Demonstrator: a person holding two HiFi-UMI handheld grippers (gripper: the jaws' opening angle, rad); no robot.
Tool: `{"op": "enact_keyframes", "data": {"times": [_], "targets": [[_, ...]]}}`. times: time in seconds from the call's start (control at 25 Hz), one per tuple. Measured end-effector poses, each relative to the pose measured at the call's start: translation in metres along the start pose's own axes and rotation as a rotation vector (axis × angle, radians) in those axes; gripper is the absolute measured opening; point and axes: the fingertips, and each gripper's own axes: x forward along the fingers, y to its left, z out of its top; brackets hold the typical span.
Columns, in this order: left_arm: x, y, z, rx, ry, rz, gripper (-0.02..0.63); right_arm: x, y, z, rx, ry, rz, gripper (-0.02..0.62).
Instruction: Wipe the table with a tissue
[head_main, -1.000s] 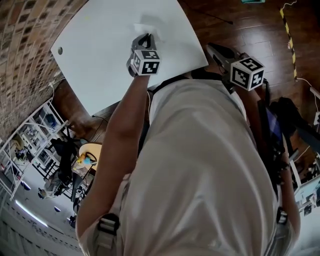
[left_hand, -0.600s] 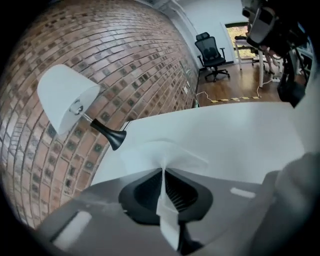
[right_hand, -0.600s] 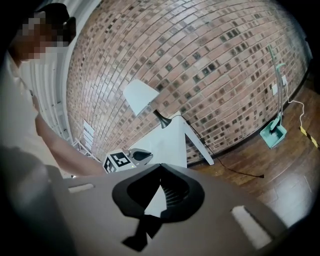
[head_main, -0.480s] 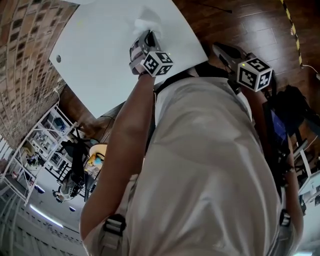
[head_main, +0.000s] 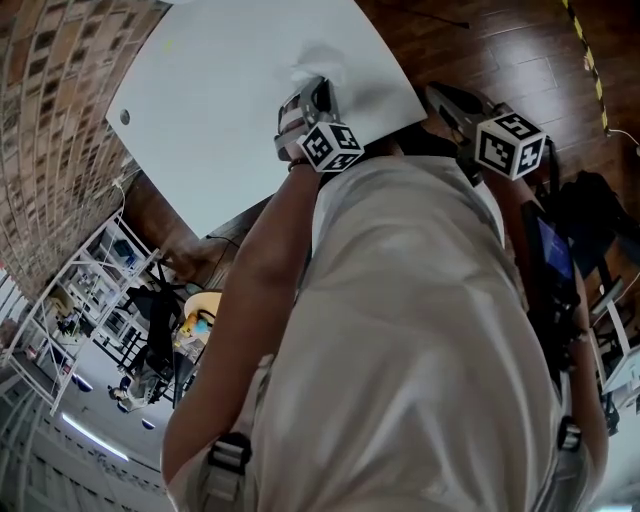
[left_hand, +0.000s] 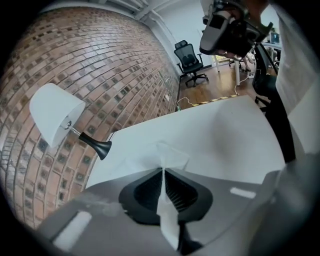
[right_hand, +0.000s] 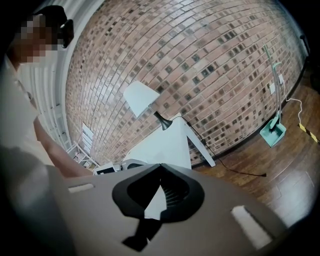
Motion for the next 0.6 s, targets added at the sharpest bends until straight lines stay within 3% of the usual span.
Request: {"op": "enact_keyframes", "data": {"times": [0.16,0.28,0.44,0.6], "targets": [[-0.004,-0.01,-0.001,-0.061,0.008,-0.107,0.012,0.002,0.012,-0.009,-0.002,-0.01,-0.017,0.008],[-0.007,-0.023,0.001,-0.101,0.025,-0.23,0.014,0.002,0.025,-0.019,-0.002,-0.024,-0.033,0.008],[-0.02,-0.045,0.002,-0.242,0.045,-0.412,0.012,0.005,0.045,-0.033,-0.009,-0.031,-0.042,0.008],[-0.042,-0.078,0.007,-0.279,0.047,-0.567,0.012,0.003,0.059,-0.042,-0.019,-0.041,-0.05,0.008]]}}
